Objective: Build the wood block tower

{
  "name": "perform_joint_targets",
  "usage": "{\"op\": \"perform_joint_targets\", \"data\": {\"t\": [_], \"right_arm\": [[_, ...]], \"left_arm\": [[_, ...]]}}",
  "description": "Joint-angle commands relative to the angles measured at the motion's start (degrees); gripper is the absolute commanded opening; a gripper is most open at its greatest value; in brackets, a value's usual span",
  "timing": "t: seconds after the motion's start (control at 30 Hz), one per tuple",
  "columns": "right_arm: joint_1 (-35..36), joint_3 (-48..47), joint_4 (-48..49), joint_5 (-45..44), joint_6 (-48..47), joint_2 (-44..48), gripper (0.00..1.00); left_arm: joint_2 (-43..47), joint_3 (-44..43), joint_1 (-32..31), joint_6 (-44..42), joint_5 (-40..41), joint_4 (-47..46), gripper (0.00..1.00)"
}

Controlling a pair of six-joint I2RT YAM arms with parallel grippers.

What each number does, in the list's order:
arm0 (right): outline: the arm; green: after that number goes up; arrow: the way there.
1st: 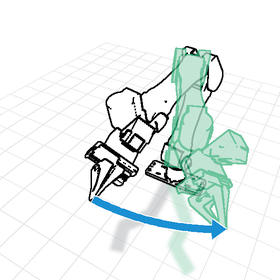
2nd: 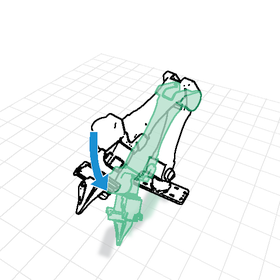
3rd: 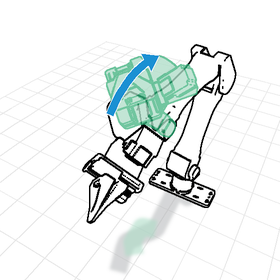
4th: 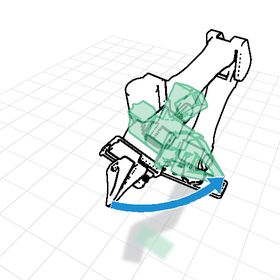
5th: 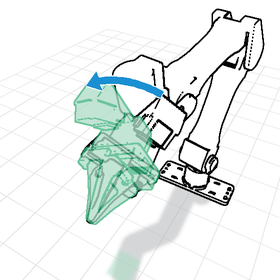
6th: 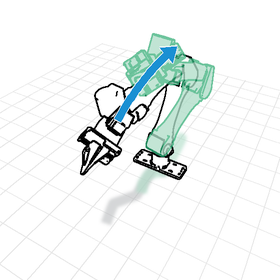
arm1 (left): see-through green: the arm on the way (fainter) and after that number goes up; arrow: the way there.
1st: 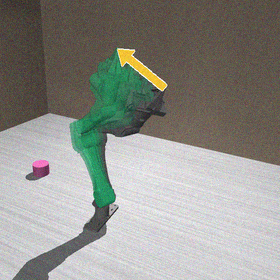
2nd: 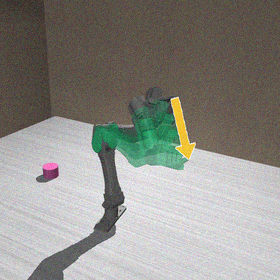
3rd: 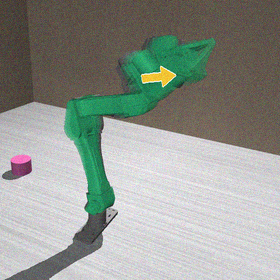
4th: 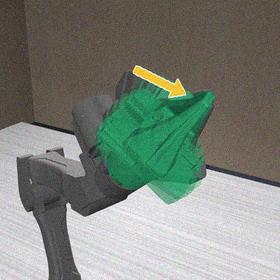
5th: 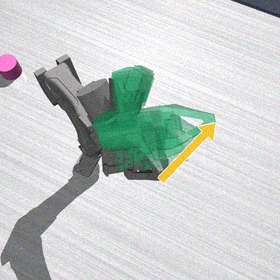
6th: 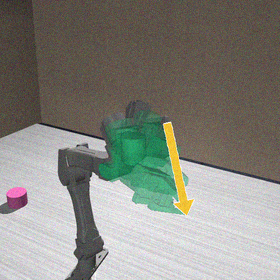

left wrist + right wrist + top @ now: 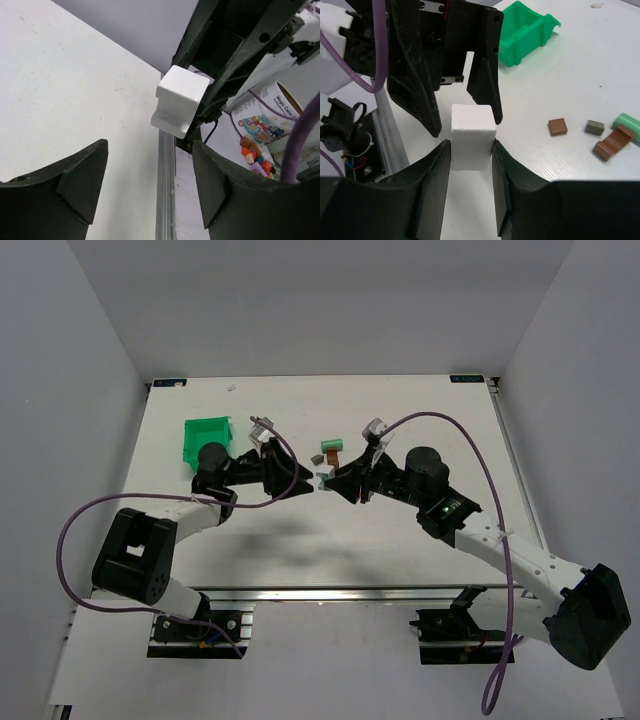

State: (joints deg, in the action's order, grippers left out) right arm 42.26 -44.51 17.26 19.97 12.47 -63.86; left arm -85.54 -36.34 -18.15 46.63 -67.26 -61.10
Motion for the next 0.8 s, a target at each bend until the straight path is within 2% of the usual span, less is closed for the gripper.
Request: {"op": "perform_joint_targets", "data": {"t": [0.0,0.03,0.1,0.13,0.17,0.2,0.23,0.3,0.4,0.5,0.63,0.77], "right_arm": [[-0.5,-2.9,-3.1,-3.5,-3.5,1.3,0.0],[-0.5,-4.3,-4.8,-4.1,-5.0,0.8,0.0],[-0.9,-6.3,-11.1,-6.7,-8.0,0.2,0.0],[-1.0,-9.0,-13.9,-7.6,-10.2,-0.8,0.0],[-1.1,-10.3,-19.0,-10.6,-13.4,-1.5,0.0],[-1.3,-11.8,-22.5,-10.7,-16.3,-2.4,0.0],[-1.5,-13.7,-26.1,-11.0,-19.6,-4.8,0.0],[-1.7,-19.2,-35.2,-11.6,-26.8,-7.6,0.0],[-1.6,-24.7,-43.8,-14.2,-35.8,-13.1,0.0],[-1.6,-28.1,-47.1,-19.3,-41.7,-17.8,0.0],[-1.6,-29.1,-51.7,-19.7,-50.2,-22.3,0.0],[-1.6,-27.7,-52.0,-19.8,-53.6,-24.5,0.0]], "left_arm": [[4.1,-2.9,-0.2,-6.5,2.0,8.8,0.79],[4.7,-3.1,0.0,-10.1,2.6,14.0,0.97],[7.4,-5.5,0.5,-16.2,7.5,24.1,0.98],[8.4,-7.1,0.3,-23.8,11.4,38.4,0.98],[10.3,-11.3,-0.2,-27.6,23.0,46.0,0.98],[11.1,-13.1,-0.6,-30.3,28.6,57.6,0.98],[11.4,-14.3,-0.5,-30.8,32.5,60.6,0.98],[12.8,-14.7,0.9,-30.0,37.9,66.0,0.98],[15.7,-14.6,-0.4,-30.5,48.6,70.4,0.98],[18.3,-13.0,0.3,-28.8,50.8,72.3,0.98],[19.1,-12.6,-0.3,-27.4,57.4,74.8,0.98],[17.8,-12.6,-0.1,-26.6,58.4,75.0,0.98]]}}
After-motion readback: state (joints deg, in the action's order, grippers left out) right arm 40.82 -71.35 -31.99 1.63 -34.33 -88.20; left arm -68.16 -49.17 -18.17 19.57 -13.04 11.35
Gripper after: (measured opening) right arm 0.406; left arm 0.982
